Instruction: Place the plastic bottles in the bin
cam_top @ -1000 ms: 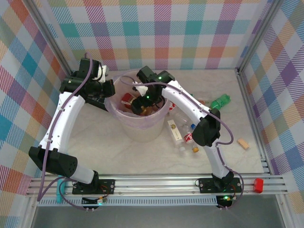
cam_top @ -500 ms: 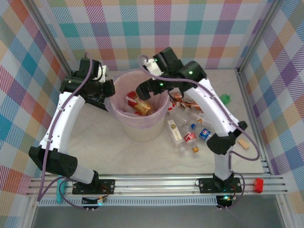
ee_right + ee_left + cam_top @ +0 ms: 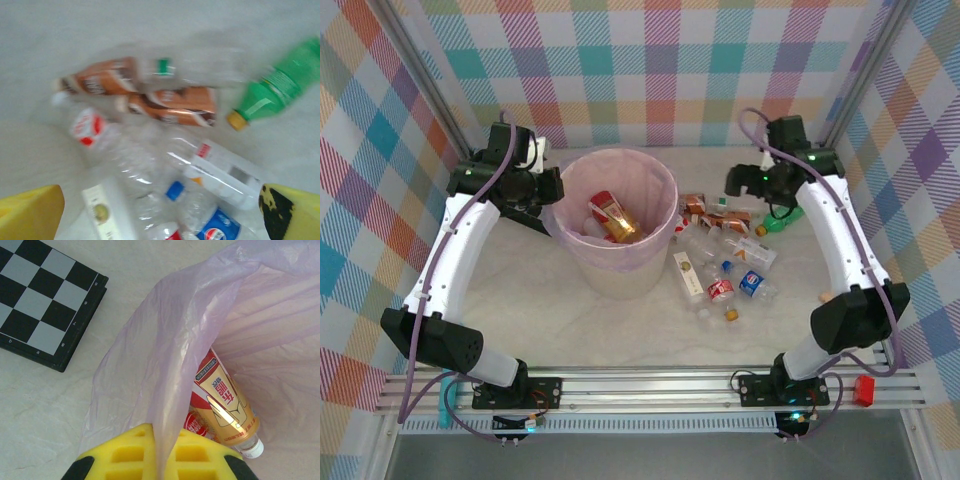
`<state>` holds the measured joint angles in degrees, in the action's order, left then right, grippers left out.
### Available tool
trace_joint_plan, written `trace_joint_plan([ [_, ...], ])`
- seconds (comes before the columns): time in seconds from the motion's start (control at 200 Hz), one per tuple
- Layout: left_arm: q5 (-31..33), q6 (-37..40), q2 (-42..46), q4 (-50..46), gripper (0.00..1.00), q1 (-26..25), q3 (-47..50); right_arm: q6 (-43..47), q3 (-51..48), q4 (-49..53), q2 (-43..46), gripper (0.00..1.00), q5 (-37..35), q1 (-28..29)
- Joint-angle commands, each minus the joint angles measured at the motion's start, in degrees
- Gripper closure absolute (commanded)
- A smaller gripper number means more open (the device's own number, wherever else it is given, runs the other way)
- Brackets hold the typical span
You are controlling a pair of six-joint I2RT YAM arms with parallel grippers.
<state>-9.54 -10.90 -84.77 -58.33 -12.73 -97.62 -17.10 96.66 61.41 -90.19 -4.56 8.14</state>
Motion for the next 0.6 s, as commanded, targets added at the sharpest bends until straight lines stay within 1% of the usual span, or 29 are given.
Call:
trace_joint_plan([
  [0.0,-4.0,-1.7,0.4,2.5,1.0,-0.8,0.6,-5.3,-6.0,-6.5,-0.9,0.0,2.3,-6.7],
  [0.1,-3.9,-1.8,0.5,2.4,1.0,-0.8,0.7,-7.3,-10.7,-12.9,-3.7,0.0,4.2,-11.0],
  [0.155,-3.9,-1.7,0.4,2.3,1.0,-0.8,0.6,-8.3,-11.3,-14.9,-5.9,0.02,5.4,-12.6],
  [0.355,-3.3,-1.7,1.1,1.8,1.0,-0.8,0.9,-10.3,-10.0,-19.5,-14.4,0.09,5.4,-15.1],
  [0.46,-3.1,-1.5,1.6,2.2,1.0,-0.8,1.5,-11.1,-8.8,-21.0,-18.8,0.1,7.4,-16.2],
  [0.595,-2.8,-1.3,1.6,1.9,1.0,-0.8,1.6,-11.9,-8.4,-21.5,-21.9,0.12,5.6,-16.9],
])
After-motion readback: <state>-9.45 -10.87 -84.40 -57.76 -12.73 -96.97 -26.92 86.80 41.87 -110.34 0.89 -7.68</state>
